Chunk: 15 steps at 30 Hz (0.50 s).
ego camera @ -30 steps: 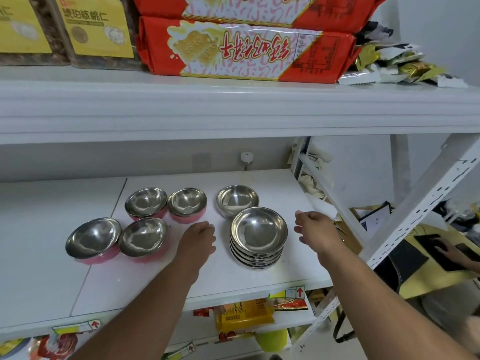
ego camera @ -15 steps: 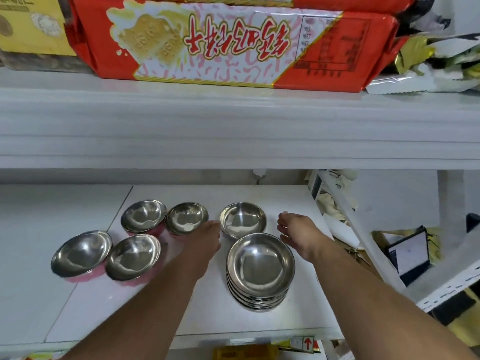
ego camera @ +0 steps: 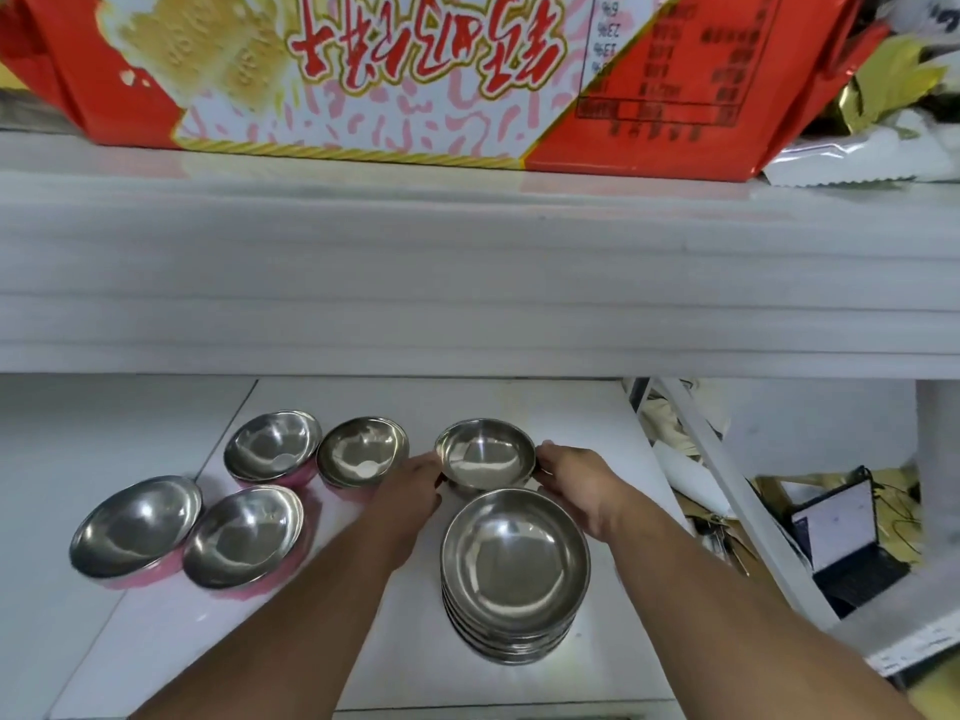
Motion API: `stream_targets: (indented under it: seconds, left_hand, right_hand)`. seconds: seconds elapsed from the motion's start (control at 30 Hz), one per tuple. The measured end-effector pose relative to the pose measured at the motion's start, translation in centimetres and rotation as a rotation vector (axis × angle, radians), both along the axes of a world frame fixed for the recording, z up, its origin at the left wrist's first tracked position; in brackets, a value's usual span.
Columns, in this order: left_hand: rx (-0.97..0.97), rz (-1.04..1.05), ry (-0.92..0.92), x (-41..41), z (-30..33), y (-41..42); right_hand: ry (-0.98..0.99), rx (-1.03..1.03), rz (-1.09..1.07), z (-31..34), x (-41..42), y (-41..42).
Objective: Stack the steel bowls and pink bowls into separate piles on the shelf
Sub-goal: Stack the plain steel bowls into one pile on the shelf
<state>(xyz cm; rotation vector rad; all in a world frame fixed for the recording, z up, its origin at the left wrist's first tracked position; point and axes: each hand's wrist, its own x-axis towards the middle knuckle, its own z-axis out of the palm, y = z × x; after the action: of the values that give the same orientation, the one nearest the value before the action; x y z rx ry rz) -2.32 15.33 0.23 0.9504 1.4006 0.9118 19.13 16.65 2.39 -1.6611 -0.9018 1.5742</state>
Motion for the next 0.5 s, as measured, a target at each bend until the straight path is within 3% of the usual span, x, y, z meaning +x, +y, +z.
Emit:
stream_targets:
  seconds: [0.33,0.5]
  left_hand:
    - [0.035,-0.026,0.041,-1.6,2.6,-1.2]
    - [0.175,-0.038,0.080,-1.3,5.3,-2.7]
  right_hand:
    - [-0.072,0.155,-0.006,3.8,-1.0,-2.6]
    - [-0.095,0.270,-0.031,5.4,-0.7,-3.8]
